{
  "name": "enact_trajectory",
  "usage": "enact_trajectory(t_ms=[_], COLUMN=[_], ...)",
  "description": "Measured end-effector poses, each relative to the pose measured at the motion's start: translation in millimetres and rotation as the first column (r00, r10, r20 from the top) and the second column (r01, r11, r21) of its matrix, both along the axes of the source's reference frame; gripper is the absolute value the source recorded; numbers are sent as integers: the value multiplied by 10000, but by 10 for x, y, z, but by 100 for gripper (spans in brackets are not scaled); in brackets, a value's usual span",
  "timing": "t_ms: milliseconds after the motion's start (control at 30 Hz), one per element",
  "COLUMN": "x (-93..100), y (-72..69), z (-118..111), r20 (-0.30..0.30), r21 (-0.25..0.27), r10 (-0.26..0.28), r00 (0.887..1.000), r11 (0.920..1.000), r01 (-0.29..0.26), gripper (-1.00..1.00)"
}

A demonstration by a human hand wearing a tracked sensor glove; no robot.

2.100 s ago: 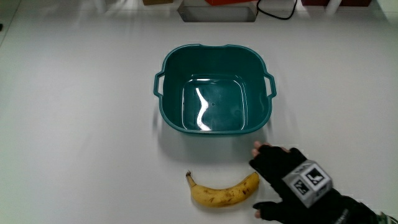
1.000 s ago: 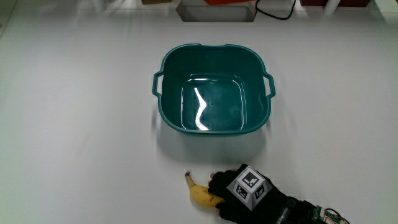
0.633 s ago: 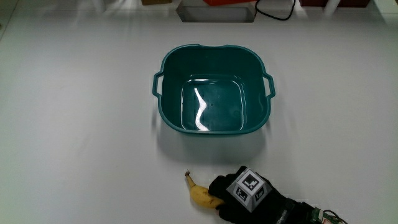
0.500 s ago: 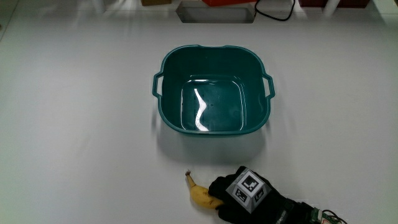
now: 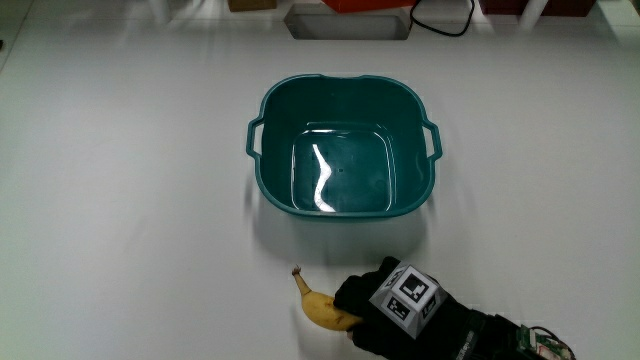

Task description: Pick banana from desk

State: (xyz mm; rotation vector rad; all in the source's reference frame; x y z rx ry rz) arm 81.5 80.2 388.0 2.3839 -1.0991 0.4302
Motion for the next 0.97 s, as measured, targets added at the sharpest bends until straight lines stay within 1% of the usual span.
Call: enact_trajectory(t_ms=[33, 67, 100, 167, 200, 233, 300, 400, 467, 500, 533, 567, 600, 633, 667, 700, 733, 767, 800, 833, 867, 900, 933, 967], x=[10, 17, 28, 60, 70, 89, 110, 135, 149, 154, 161, 166, 170, 173, 180, 185, 178, 183, 187, 177, 179, 172, 176, 161], y=[-21, -44, -66, -111, -134, -158, -198, -244, -274, -293, -312, -345, -380, -423, -468, -517, -568, -615, -660, -701, -739, -781, -828, -876], z=[-27, -72, -112, -184, -230, -252, -302, -341, -346, -362, -361, -371, -369, -353, -315, -279, -288, -255, -216, -221, -176, -170, -121, -145], r20=[-101, -135, -22, 27, 157, -11, -98, -85, -290, -182, 37, -187, -130, -28, -141, -289, -360, -507, -818, -1031, -1229, -1088, -1378, -1089], r21=[214, 268, 157, 174, -364, 320, 612, 713, 856, 852, 685, 900, 1045, 1035, 1154, 1364, 1077, 1263, 1503, 1456, 1582, 1483, 1567, 1426], r10=[-57, -77, -56, -48, 12, 10, 23, 93, 77, 151, 334, 258, 367, 424, 502, 474, 608, 617, 510, 579, 604, 674, 702, 830], r00=[9999, 9999, 10000, 10000, 9999, 10000, 9999, 9999, 9995, 9997, 9994, 9995, 9992, 9991, 9986, 9985, 9975, 9968, 9953, 9930, 9906, 9918, 9880, 9906], r11=[9998, 9996, 9999, 9998, 9993, 9995, 9981, 9974, 9963, 9963, 9971, 9957, 9939, 9937, 9922, 9897, 9926, 9905, 9879, 9884, 9866, 9876, 9865, 9875], r01=[59, 81, 57, 47, -6, -10, -17, -87, -52, -135, -336, -240, -351, -418, -482, -431, -567, -549, -383, -426, -405, -509, -482, -671], gripper=[100, 100, 100, 100, 100, 100, 100, 100, 100, 100, 100, 100, 100, 100, 100, 100, 100, 100, 100, 100, 100, 100, 100, 100])
